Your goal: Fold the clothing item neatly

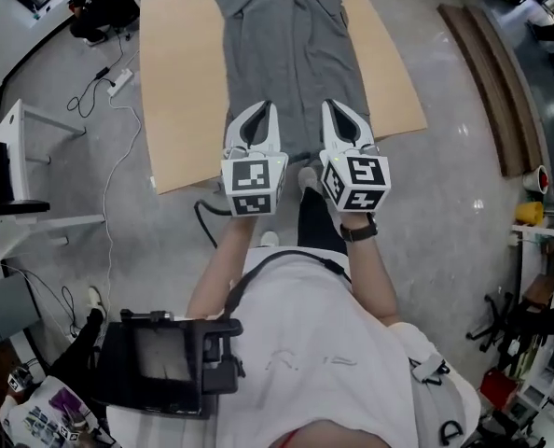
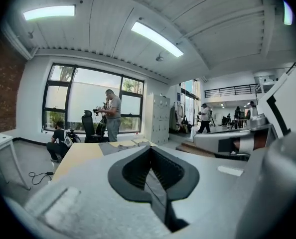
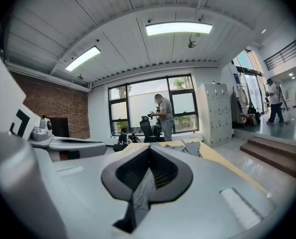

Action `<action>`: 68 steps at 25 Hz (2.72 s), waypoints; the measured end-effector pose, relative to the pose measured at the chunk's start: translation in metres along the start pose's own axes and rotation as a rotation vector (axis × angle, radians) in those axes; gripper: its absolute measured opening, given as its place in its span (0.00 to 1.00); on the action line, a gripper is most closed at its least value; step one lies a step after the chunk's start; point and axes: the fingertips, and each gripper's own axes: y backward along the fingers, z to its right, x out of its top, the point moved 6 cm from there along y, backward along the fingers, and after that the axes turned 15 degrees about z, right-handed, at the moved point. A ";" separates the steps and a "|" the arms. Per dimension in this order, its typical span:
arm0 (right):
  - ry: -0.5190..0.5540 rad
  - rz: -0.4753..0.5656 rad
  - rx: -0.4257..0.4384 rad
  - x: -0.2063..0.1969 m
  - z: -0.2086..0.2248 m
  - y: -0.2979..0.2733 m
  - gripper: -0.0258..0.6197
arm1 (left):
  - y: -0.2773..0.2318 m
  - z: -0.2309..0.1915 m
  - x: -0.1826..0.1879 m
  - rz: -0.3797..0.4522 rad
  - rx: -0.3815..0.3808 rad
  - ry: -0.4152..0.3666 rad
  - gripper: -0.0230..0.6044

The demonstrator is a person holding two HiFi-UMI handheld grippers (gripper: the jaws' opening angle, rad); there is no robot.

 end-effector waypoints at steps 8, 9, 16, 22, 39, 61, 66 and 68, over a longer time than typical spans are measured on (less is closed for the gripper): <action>-0.019 -0.069 0.170 -0.014 0.067 -0.138 0.04 | -0.128 -0.029 -0.009 -0.035 0.109 -0.012 0.04; -0.029 -0.077 0.186 -0.017 0.075 -0.153 0.04 | -0.141 -0.032 -0.013 -0.047 0.123 -0.014 0.04; -0.098 -0.170 0.272 -0.054 0.114 -0.232 0.04 | -0.202 -0.047 -0.051 -0.184 0.179 -0.017 0.04; -0.080 -0.271 0.308 -0.090 0.128 -0.292 0.04 | -0.236 -0.079 -0.081 -0.285 0.195 -0.008 0.04; 0.091 -0.641 0.438 -0.267 0.139 -0.487 0.20 | -0.266 -0.115 -0.270 -0.724 0.109 0.103 0.11; 0.155 -0.616 0.380 -0.332 0.144 -0.548 0.07 | -0.249 -0.109 -0.322 -0.820 0.104 0.160 0.04; 0.138 -0.579 0.388 -0.316 0.145 -0.544 0.07 | -0.252 -0.107 -0.301 -0.762 0.092 0.172 0.04; 0.143 -0.573 0.394 -0.309 0.145 -0.544 0.07 | -0.252 -0.106 -0.300 -0.764 0.091 0.167 0.04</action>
